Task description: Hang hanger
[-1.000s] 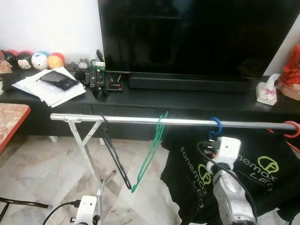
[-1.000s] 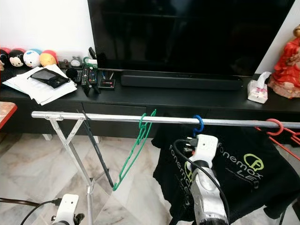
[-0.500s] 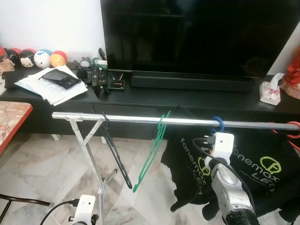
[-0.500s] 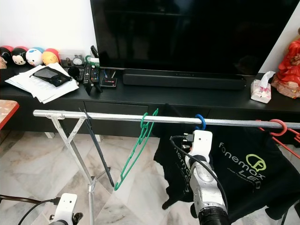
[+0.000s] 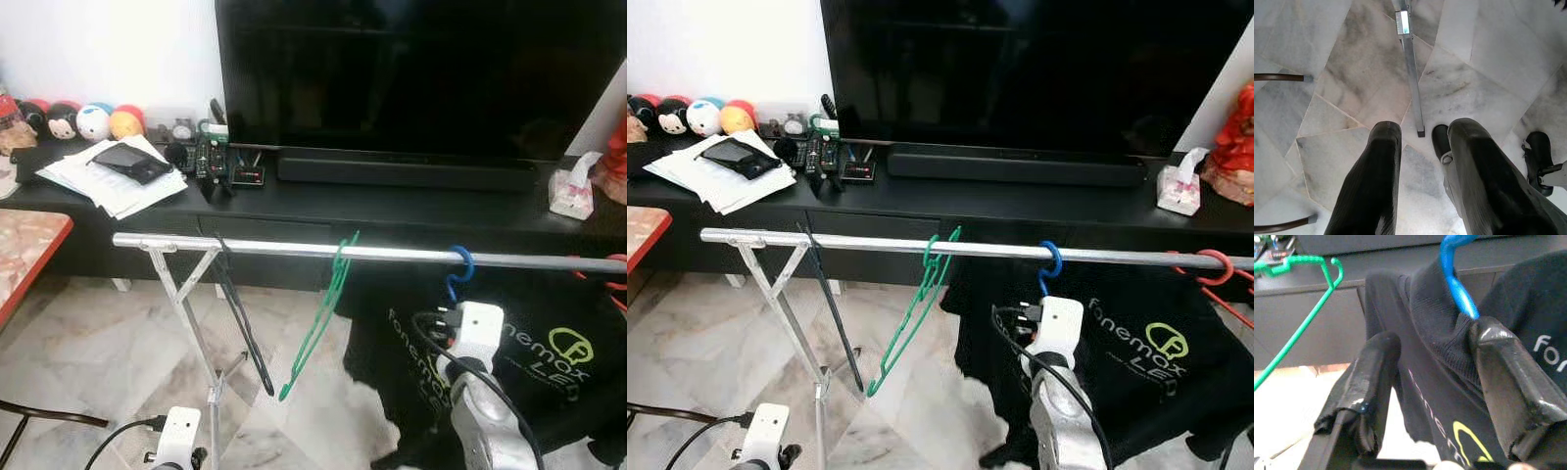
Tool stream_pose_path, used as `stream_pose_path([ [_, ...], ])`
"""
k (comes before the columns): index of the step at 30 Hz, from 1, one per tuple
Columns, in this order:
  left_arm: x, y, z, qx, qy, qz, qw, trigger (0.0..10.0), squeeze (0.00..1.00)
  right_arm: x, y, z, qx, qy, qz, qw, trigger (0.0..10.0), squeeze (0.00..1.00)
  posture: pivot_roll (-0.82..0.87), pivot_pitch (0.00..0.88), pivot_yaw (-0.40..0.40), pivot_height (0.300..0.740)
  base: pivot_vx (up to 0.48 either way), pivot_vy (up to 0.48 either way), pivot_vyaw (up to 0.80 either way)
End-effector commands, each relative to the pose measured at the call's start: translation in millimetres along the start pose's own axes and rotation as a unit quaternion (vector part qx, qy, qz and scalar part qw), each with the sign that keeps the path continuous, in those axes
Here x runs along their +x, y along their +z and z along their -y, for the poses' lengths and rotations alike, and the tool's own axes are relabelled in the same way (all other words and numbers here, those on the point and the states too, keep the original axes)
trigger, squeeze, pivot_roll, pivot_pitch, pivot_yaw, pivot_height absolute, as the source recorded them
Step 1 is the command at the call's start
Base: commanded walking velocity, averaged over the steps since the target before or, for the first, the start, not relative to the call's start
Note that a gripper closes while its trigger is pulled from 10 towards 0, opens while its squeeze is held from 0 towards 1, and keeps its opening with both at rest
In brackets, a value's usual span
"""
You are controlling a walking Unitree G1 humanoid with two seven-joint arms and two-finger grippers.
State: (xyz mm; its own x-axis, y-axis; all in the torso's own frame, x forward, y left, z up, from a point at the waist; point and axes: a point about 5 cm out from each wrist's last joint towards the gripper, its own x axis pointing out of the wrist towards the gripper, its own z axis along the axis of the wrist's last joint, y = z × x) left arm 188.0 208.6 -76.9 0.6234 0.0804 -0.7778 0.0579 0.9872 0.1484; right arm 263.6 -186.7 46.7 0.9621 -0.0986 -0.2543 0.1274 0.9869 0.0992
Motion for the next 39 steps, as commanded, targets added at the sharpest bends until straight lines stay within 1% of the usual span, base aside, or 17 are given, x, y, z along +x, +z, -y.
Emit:
stream_pose_path([
  [1, 0.2, -0.9, 3.4, 0.011, -0.009, -0.006, 1.0, 10.0, 0.0, -0.8, 7.8, 3.3, 0.007, -0.005, 0.01, 1.0, 10.0, 1.0, -0.09, 0.0, -0.044, 0.74, 0.0, 0.0, 0.0],
  [4, 0.2, -1.1, 3.4, 0.011, -0.008, -0.006, 1.0, 10.0, 0.0, -0.4, 12.7, 4.6, -0.001, -0.006, 0.012, 1.0, 10.0, 1.0, -0.1, 0.0, -0.044, 0.74, 0.0, 0.0, 0.0],
  [9, 0.2, -0.8, 3.7, 0.009, -0.009, -0.006, 1.0, 10.0, 0.0, 3.0, 23.1, 5.0, 0.002, -0.001, 0.025, 1.0, 10.0, 1.0, -0.09, 0.0, -0.045, 0.74, 0.0, 0.0, 0.0],
  [13, 0.4, -0.7, 3.9, 0.009, -0.009, -0.007, 1.0, 10.0, 0.0, 11.1, 24.7, 6.6, -0.022, 0.011, 0.012, 1.0, 10.0, 1.0, -0.1, 0.0, -0.044, 0.74, 0.0, 0.0, 0.0],
  [18, 0.4, -0.4, 4.0, 0.008, -0.008, -0.006, 1.0, 10.0, 0.0, 18.0, 31.4, 6.7, -0.028, 0.016, 0.014, 0.999, 10.0, 1.0, -0.1, 0.0, -0.045, 0.74, 0.0, 0.0, 0.0],
  [19, 0.5, -0.3, 4.2, 0.007, -0.008, -0.006, 1.0, 10.0, 0.0, 22.1, 32.4, 7.3, -0.037, 0.018, 0.005, 0.999, 10.0, 1.0, -0.1, 0.0, -0.045, 0.74, 0.0, 0.0, 0.0],
  [20, 0.5, -0.2, 4.3, 0.007, -0.008, -0.006, 1.0, 10.0, 0.0, 24.0, 31.2, 7.1, -0.048, 0.023, -0.005, 0.999, 10.0, 0.93, -0.1, 0.0, -0.045, 0.74, 0.0, 0.0, 0.0],
  [21, 0.5, -0.2, 4.4, 0.007, -0.008, -0.007, 1.0, 10.0, 0.0, 25.8, 29.8, 7.0, -0.061, 0.028, -0.017, 0.998, 10.0, 0.93, -0.1, 0.0, -0.045, 0.74, 0.0, 0.0, 0.0],
  [22, 0.5, -0.3, 4.5, 0.006, -0.008, -0.007, 1.0, 10.0, 0.0, 27.1, 26.8, 6.9, -0.064, 0.034, -0.029, 0.997, 10.0, 0.0, -0.09, 0.0, -0.046, 0.74, 0.0, 0.0, 0.0],
  [23, 0.5, -0.3, 4.6, 0.006, -0.008, -0.007, 1.0, 10.0, 0.0, 28.0, 24.6, 7.0, -0.065, 0.038, -0.037, 0.996, 10.0, 0.0, -0.09, 0.0, -0.046, 0.74, 0.0, 0.0, 0.0],
  [25, 0.5, -0.7, 5.3, 0.005, -0.009, -0.007, 1.0, 10.0, 0.0, 30.7, 14.7, 7.5, -0.078, 0.06, -0.069, 0.993, 10.0, 0.0, -0.09, 0.0, -0.047, 0.74, 0.0, 0.0, 0.0],
  [27, 0.5, -0.6, 5.3, 0.005, -0.009, -0.007, 1.0, 10.0, 0.0, 32.9, 13.5, 10.3, -0.082, 0.058, -0.075, 0.992, 10.0, 0.0, -0.09, 0.0, -0.048, 0.74, 0.0, 0.0, 0.0],
  [29, 0.5, -0.4, 5.1, 0.004, -0.008, -0.006, 1.0, 10.0, 0.0, 36.5, 15.6, 14.9, -0.082, 0.051, -0.076, 0.992, 10.0, 0.0, -0.08, 0.0, -0.049, 0.74, 0.0, 0.0, 0.0],
  [33, 0.4, -0.3, 4.0, 0.005, -0.007, -0.006, 1.0, 10.0, 0.0, 41.8, 21.2, 19.2, -0.083, 0.048, -0.075, 0.993, 10.0, 0.0, -0.08, 0.0, -0.048, 0.74, 0.0, 0.0, 0.0],
  [39, 0.3, -1.0, 4.3, 0.006, -0.008, -0.006, 1.0, 10.0, 0.0, 44.2, 20.5, 20.2, -0.082, 0.055, -0.079, 0.992, 10.0, 0.0, -0.08, 0.0, -0.049, 0.74, 0.0, 0.0, 0.0],
])
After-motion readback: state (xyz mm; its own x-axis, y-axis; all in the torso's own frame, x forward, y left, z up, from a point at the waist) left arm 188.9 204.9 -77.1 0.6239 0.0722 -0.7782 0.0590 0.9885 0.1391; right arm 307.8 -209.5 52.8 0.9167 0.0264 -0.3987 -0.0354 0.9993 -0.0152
